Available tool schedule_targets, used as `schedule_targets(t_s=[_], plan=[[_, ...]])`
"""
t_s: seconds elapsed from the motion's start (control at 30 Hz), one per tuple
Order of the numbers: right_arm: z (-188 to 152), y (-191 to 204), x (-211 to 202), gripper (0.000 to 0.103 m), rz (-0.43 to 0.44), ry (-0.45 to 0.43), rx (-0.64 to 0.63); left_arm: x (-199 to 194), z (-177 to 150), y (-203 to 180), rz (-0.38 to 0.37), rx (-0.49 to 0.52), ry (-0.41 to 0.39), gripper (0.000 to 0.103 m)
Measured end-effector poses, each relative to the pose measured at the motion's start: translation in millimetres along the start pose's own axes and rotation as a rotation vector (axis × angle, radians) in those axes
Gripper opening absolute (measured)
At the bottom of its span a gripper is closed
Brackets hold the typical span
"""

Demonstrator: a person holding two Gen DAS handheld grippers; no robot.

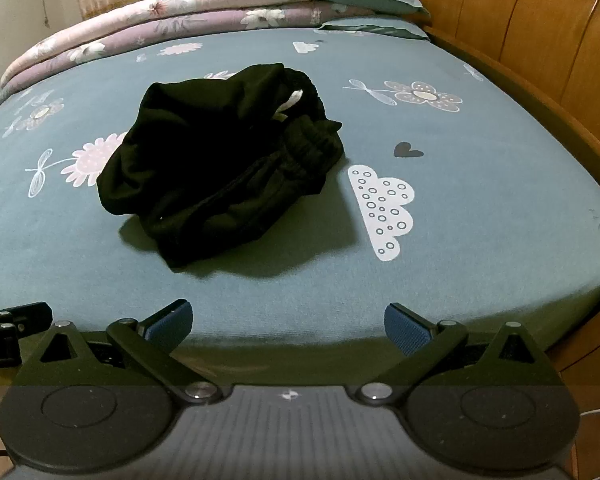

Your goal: Fold clothes

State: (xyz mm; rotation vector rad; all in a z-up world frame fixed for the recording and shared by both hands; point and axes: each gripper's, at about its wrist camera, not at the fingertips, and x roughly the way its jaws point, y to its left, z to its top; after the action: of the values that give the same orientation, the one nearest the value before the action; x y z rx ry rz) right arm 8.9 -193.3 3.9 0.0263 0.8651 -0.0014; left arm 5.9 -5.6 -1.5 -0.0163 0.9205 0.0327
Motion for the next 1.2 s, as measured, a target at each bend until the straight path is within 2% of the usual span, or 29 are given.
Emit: schedule_targets(t_s=[0.03, 1.2], plan=[[-0.1, -0.1, 0.1, 0.103, 0.001, 0.0, -0.001, 0.0, 0.1, -0.1, 0.031, -0.016, 0.0, 0.102], [2.7, 2.1, 5.4, 0.103, 0.019, 0.005, 0.002, 4.4, 2.8, 5.4, 0.026, -0.025, 0.002, 0.102]])
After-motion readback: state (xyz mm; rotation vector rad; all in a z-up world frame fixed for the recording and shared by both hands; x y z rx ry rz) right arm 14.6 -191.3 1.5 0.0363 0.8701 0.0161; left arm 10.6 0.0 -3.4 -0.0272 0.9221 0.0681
